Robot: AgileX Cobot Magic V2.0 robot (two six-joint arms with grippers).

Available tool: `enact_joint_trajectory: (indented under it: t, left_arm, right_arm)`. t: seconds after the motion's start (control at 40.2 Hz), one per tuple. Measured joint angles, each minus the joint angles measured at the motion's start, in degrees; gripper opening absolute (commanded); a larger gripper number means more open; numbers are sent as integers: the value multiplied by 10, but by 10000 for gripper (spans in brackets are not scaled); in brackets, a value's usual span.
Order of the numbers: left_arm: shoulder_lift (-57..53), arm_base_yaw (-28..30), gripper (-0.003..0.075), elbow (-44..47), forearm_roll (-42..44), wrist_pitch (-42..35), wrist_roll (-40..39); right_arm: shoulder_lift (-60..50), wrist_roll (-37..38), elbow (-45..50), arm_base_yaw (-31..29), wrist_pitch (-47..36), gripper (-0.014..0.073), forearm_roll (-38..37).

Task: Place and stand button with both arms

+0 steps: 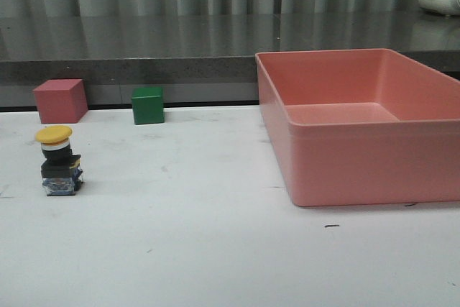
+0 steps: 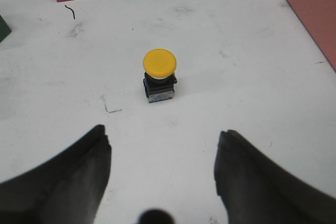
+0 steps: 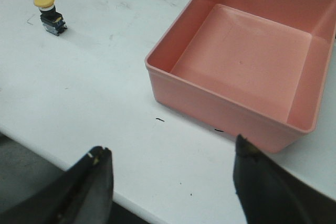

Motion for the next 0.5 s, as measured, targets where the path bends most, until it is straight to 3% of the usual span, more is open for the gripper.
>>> enact_joint_trajectory:
  t: [0.224,0.298,0.497]
  left_arm:
    - [0,0,32,0,0,0,0]
    - [0,0,-19,0,0,0,0]
    - [1,0,-20,0,0,0,0]
  right_arm:
    - [0,0,0,0,14,-55,0]
    - [0,0,0,0,17,-66,0]
    - [0,0,0,0,18,-69,0]
